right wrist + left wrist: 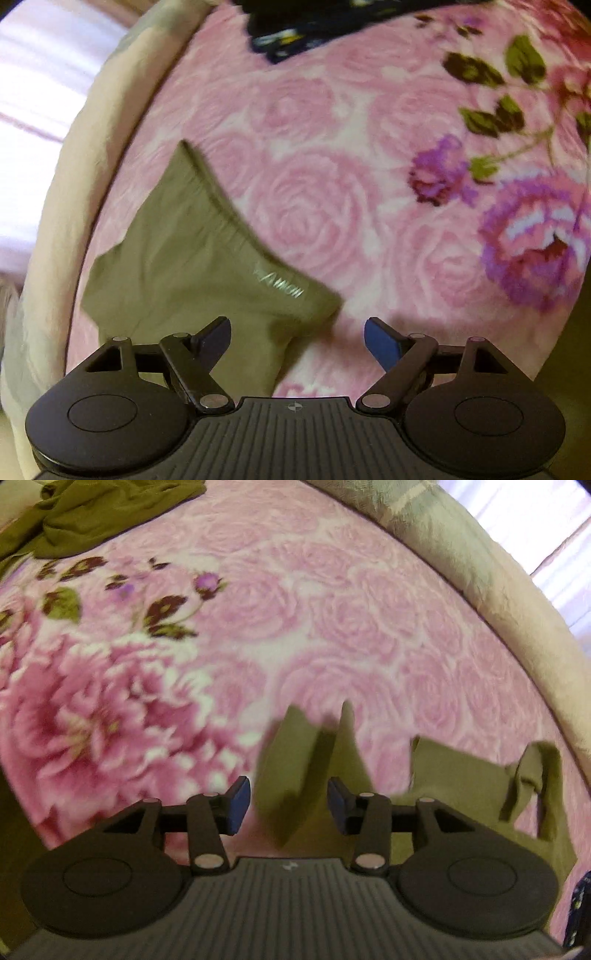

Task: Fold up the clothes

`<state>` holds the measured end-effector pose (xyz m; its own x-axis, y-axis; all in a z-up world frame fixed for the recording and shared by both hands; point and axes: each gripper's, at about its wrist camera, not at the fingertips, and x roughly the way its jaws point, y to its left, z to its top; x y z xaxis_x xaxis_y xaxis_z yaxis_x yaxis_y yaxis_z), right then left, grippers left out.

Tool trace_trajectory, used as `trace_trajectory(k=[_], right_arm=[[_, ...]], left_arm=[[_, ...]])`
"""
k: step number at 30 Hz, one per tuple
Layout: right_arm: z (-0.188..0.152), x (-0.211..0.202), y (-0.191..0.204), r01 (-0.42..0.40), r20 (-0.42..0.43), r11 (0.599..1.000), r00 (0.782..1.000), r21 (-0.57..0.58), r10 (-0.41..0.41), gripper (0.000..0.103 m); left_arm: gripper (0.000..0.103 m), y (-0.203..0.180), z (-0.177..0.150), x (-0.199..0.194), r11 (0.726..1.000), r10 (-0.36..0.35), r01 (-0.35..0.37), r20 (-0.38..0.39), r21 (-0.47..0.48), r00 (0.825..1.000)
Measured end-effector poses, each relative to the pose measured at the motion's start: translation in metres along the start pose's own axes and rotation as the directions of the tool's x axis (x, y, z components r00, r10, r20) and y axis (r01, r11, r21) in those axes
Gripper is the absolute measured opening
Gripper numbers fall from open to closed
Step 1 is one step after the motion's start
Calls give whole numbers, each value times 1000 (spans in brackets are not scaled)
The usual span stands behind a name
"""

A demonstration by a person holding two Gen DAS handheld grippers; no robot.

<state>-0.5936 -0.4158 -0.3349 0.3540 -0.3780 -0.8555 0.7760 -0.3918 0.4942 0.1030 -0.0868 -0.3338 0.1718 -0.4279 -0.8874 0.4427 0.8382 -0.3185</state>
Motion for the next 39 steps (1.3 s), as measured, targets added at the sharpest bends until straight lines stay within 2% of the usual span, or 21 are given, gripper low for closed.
trace_trajectory(k=[2, 3, 6, 8, 11, 14, 18, 19, 20, 21, 22, 23, 25, 26, 28, 29, 31, 32, 33, 36, 39], right_arm=[[3, 7, -5, 5, 3, 999, 1000, 34, -5, 83], [2, 12, -9, 3, 6, 999, 1000, 50, -4, 83], [1, 19, -8, -3, 14, 998, 1000, 59, 2, 83], [-1, 25, -6, 12, 17, 999, 1000, 46, -13, 83], [-3, 32, -1, 32, 35, 998, 999, 50, -34, 83], [-3, 34, 2, 34, 44, 998, 998, 46, -36, 83], [-5, 32, -5, 11, 60, 995, 998, 100, -17, 83], [-5, 31, -8, -10, 71, 991, 998, 134, 1, 83], [-6, 31, -12, -39, 78, 984, 997, 173, 26, 83], [-5, 32, -13, -49, 81, 980, 996, 192, 34, 83], [-5, 33, -15, -59, 83, 976, 996, 209, 42, 80], [-5, 34, -16, -68, 86, 972, 995, 227, 50, 56], [-1, 39, -11, 3, 51, 982, 999, 191, -13, 23], [1, 40, -8, 4, 49, 986, 999, 166, -12, 15], [3, 38, -2, 11, 53, 993, 998, 117, -17, 13], [4, 34, 0, 11, 65, 995, 998, 99, -17, 12], [4, 20, 1, -4, 96, 996, 995, 84, -4, 11], [3, 11, 1, -14, 113, 997, 994, 78, 5, 11], [2, 2, 1, -16, 121, 997, 993, 70, 7, 11], [-2, -9, -7, 50, 117, 997, 992, 54, -56, 11], [-6, -20, -15, 117, 113, 992, 986, 37, -120, 12]], left_arm=[[42, -3, 9, 7, 999, -33, 33, 7, -17, 999], [44, -3, 11, 10, 1000, -25, 25, 7, -16, 1000], [44, -1, 17, 28, 999, 32, -33, -22, -15, 999], [42, 3, 20, 39, 997, 60, -62, -39, -55, 997], [43, 1, 27, 30, 989, -31, 30, -1, -147, 1000], [52, -17, 36, 19, 993, -55, 56, 17, -101, 998], [56, -34, 40, 39, 1000, -16, 16, -87, 3, 996], [54, -37, 40, 46, 1000, -9, 13, -118, 28, 993], [44, -40, 37, 54, 999, -7, 15, -152, 51, 988], [14, -43, 35, 62, 997, -3, 17, -187, 73, 982], [0, -45, 34, 65, 996, -15, 33, -196, 88, 981], [0, -48, 34, 62, 994, -42, 60, -181, 95, 983], [0, -51, 36, 50, 987, -113, 125, -123, 97, 986], [0, -50, 40, 35, 981, -172, 175, -49, 82, 984], [0, -41, 47, 1, 969, -246, 242, 96, 54, 965], [0, -33, 49, -15, 967, -254, 251, 151, 38, 955], [0, -10, 51, -48, 970, -236, 243, 243, 3, 941], [0, 2, 50, -60, 975, -208, 220, 261, -15, 943], [0, 13, 48, -64, 983, -166, 180, 255, -31, 953], [0, 49, 33, -59, 998, -9, 21, 191, -64, 982], [1, 73, 14, -21, 990, 127, -123, 67, -65, 990]])
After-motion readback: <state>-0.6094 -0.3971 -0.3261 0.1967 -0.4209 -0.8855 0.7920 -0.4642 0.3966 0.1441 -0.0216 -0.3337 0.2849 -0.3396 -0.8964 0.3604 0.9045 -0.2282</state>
